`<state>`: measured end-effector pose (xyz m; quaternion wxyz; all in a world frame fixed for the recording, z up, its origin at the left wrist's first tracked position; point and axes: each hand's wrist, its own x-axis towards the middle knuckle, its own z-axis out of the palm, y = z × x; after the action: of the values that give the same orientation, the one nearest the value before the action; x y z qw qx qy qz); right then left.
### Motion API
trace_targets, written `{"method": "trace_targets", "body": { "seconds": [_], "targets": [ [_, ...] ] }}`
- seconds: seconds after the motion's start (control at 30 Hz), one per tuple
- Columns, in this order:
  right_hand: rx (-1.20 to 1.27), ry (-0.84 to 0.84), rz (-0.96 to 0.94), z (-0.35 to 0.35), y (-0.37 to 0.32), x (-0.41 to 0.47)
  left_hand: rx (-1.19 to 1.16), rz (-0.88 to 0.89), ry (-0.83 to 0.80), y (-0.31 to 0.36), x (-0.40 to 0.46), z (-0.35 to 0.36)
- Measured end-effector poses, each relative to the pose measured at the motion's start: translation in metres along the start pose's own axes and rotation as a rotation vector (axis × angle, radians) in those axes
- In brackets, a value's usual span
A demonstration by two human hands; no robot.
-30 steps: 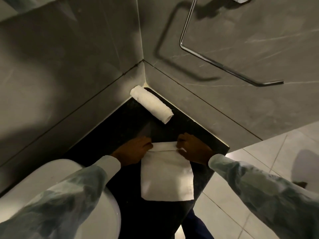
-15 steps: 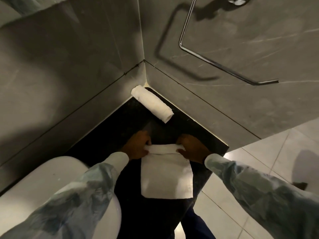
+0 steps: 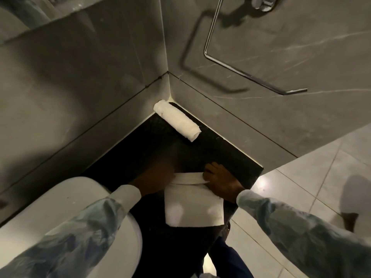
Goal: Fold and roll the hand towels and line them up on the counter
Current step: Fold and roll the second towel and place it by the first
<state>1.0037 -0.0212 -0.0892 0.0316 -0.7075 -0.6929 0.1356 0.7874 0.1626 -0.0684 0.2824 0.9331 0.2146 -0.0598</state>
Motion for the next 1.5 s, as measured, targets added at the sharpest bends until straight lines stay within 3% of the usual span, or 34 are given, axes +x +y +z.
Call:
{"method": "trace_targets", "body": {
  "seconds": [0.13, 0.27, 0.37, 0.53, 0.67, 0.8, 0.9, 0.97, 1.07, 1.13, 1.3, 1.37, 1.5],
  "targets": [
    [0.28, -0.152, 0.163, -0.026, 0.004, 0.01, -0.039, -0.112, -0.055, 0.014, 0.008, 0.001],
    [0.378, -0.163, 0.307, -0.034, 0.009, 0.015, 0.091, -0.129, -0.016, 0.031, -0.008, 0.02],
    [0.32, -0.207, 0.277, -0.025, -0.001, 0.007, 0.091, -0.101, -0.039, 0.034, -0.015, 0.02],
    [0.115, -0.133, 0.124, -0.012, -0.019, -0.012, -0.185, -0.29, -0.135, 0.022, -0.002, -0.007],
    [0.082, -0.095, 0.079, -0.009, -0.019, -0.017, -0.105, -0.287, -0.218, 0.03, -0.005, 0.0],
    [0.144, -0.137, 0.047, -0.02, -0.02, -0.019, -0.079, -0.344, -0.154, 0.034, -0.017, 0.016],
    [0.388, -0.274, 0.185, -0.029, -0.015, -0.02, -0.056, -0.391, -0.068, 0.05, -0.034, 0.034],
    [0.55, -0.269, 0.277, -0.025, -0.01, -0.018, -0.056, -0.388, 0.032, 0.062, -0.044, 0.042],
    [0.511, -0.23, 0.366, -0.012, -0.016, -0.027, 0.085, -0.36, 0.091, 0.081, -0.062, 0.059],
    [0.403, -0.197, 0.31, -0.004, -0.028, -0.035, 0.095, -0.353, 0.091, 0.088, -0.073, 0.064],
    [0.078, 0.009, -0.033, 0.009, -0.052, -0.074, -0.198, -0.547, -0.054, 0.078, -0.079, 0.042],
    [0.074, 0.05, -0.086, 0.018, -0.061, -0.092, -0.187, -0.59, -0.102, 0.078, -0.08, 0.047],
    [0.229, -0.064, -0.03, 0.004, -0.064, -0.102, -0.104, -0.59, -0.136, 0.09, -0.087, 0.064]
  ]
}}
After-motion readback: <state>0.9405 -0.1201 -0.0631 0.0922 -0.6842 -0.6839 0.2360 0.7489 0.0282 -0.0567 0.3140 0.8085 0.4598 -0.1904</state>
